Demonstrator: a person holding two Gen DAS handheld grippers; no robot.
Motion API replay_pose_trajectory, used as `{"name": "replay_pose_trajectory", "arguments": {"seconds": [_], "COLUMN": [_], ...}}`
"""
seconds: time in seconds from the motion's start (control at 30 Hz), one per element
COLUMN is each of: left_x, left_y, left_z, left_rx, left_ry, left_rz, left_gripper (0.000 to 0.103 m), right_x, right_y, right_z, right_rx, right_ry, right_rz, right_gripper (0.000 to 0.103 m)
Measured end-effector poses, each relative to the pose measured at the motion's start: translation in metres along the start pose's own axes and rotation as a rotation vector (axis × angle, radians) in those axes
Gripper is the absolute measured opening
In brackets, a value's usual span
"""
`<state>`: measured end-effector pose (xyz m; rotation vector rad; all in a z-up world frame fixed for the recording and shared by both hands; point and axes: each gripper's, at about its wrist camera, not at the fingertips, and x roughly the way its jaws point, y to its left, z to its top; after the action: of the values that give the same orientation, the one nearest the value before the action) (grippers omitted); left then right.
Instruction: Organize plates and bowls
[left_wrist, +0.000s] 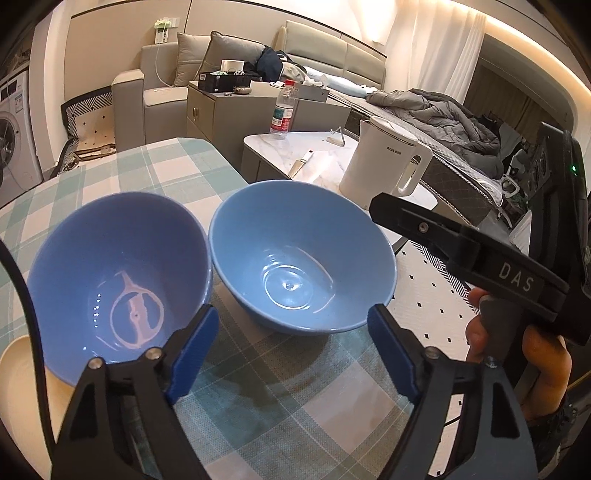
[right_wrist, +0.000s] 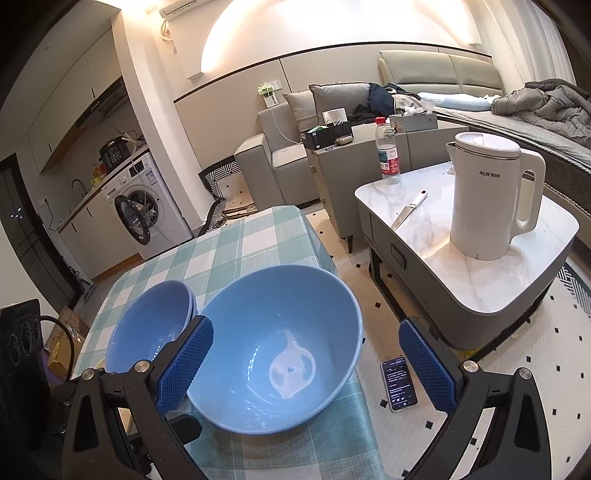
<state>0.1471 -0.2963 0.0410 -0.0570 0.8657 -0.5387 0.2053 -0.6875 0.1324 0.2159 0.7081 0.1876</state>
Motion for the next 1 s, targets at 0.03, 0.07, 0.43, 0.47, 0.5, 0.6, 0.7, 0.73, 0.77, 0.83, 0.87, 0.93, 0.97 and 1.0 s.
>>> {"name": "replay_pose_trajectory", "arguments": {"seconds": [0.03,0.07,0.43,0.47,0.5,0.6,0.7,0.73,0.77,0.83,0.87,0.93,0.97,1.0], "left_x": [0.002,0.003,0.016,0.017,0.019,0.021,0.023,0.023,0.023,0.024,0.024,0.024,0.024,0.024], "left_y": [0.001,0.001,0.009,0.009,0.009,0.007,0.008,0.007,0.007,0.006,0.006,0.006,0.005,0.005], "left_z": [0.0,0.0,0.005,0.005,0.006,0.005,0.006,0.006,0.006,0.006,0.006,0.006,0.006,0.005], "left_rx": [-0.005,-0.009,-0.061,-0.062,-0.063,-0.062,-0.067,-0.066,-0.064,-0.059,-0.059,-0.06,-0.06,-0.057], "left_ry": [0.004,0.008,0.018,0.02,0.023,0.024,0.025,0.025,0.025,0.023,0.022,0.021,0.02,0.019], "left_rz": [0.0,0.0,0.003,0.002,0.004,0.011,0.011,0.012,0.015,0.021,0.024,0.026,0.027,0.03], "left_gripper": [0.079,0.078,0.061,0.061,0.061,0.061,0.061,0.061,0.061,0.061,0.061,0.061,0.061,0.061], "right_x": [0.0,0.0,0.006,0.006,0.006,0.009,0.013,0.015,0.018,0.024,0.026,0.03,0.032,0.034], "right_y": [0.0,0.0,-0.008,-0.009,-0.011,-0.015,-0.02,-0.022,-0.023,-0.025,-0.026,-0.028,-0.029,-0.03], "right_z": [0.0,-0.001,-0.004,-0.004,-0.004,-0.006,-0.007,-0.007,-0.008,-0.009,-0.01,-0.011,-0.012,-0.012], "right_rx": [-0.001,-0.001,0.032,0.037,0.041,0.048,0.062,0.066,0.067,0.07,0.071,0.067,0.069,0.071], "right_ry": [0.001,0.001,0.004,0.003,0.003,0.013,0.026,0.035,0.045,0.064,0.07,0.079,0.083,0.084], "right_rz": [0.001,0.001,0.016,0.019,0.018,-0.009,-0.022,-0.026,-0.029,-0.031,-0.031,-0.035,-0.037,-0.037], "right_gripper": [0.102,0.102,0.102,0.102,0.102,0.099,0.085,0.084,0.081,0.075,0.07,0.063,0.061,0.057]}}
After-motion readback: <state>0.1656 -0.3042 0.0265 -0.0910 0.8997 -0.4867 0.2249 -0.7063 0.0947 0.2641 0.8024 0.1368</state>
